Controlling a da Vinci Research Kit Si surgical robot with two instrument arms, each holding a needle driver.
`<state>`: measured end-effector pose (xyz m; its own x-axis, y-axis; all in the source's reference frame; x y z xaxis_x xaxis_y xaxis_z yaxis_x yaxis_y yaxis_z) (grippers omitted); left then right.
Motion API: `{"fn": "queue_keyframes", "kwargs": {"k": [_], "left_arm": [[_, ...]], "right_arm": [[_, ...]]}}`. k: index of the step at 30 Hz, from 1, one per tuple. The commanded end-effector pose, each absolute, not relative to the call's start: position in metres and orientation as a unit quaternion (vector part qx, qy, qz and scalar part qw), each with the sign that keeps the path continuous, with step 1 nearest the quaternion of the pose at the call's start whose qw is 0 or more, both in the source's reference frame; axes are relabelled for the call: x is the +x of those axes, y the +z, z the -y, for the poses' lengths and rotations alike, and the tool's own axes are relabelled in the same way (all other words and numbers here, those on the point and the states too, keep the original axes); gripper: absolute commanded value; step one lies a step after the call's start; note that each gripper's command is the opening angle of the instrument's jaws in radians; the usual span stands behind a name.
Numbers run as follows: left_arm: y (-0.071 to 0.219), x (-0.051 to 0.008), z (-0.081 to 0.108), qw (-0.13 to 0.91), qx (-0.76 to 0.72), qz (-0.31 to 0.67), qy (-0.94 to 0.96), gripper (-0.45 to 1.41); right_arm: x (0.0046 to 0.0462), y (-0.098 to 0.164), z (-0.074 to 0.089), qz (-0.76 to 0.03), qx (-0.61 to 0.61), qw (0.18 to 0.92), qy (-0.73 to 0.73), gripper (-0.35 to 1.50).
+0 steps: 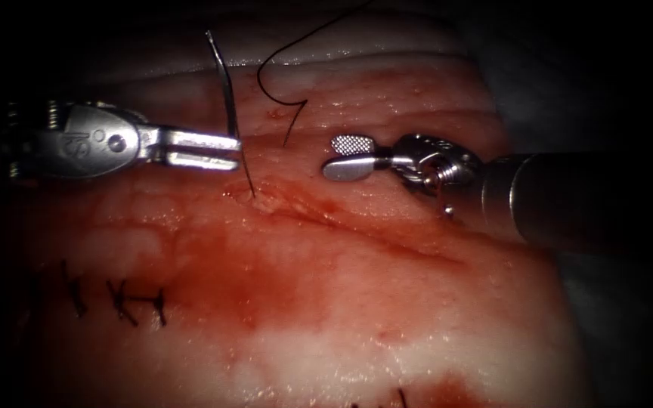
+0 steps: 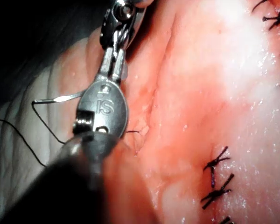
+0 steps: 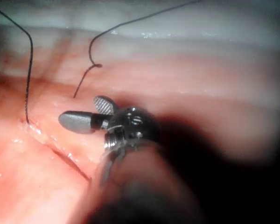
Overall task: Wound Closure
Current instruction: Rotate the needle through the skin using the left needle driver, then hand the needle back to the right needle driver.
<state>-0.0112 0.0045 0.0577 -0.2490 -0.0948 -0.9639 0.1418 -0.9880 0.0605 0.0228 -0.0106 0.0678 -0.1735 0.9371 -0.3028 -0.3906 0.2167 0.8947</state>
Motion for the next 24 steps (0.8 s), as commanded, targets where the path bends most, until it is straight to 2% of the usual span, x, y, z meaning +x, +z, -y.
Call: {"fn": "queue_keyframes", "kwargs": {"k": [1,8,13,15,19,24], "left_arm": [[0.0589,-0.012,-0.0043,0.08,0.602,-0.016,-0.794,-0.45],[0.0631,-0.0139,-0.0017,0.081,0.566,0.009,-0.82,-0.45],[0.0637,-0.0147,-0.0011,0.098,0.546,0.037,-0.831,-0.45],[0.0637,-0.0148,-0.0009,0.105,0.535,0.049,-0.837,-0.45],[0.0639,-0.015,0.0,0.124,0.519,0.069,-0.843,-0.45],[0.0641,-0.0153,0.0016,0.156,0.506,0.089,-0.843,-0.45]], "right_arm": [[0.0235,0.0677,0.0103,-0.516,0.267,0.585,0.567,0.76],[0.0239,0.0662,0.0108,-0.507,0.29,0.568,0.58,0.72],[0.0245,0.0654,0.0112,-0.494,0.334,0.539,0.595,0.89],[0.0248,0.0651,0.0112,-0.487,0.346,0.528,0.603,1.04],[0.0254,0.0644,0.011,-0.477,0.369,0.51,0.613,1.09],[0.0266,0.0639,0.0105,-0.475,0.409,0.496,0.601,1.04]]}}
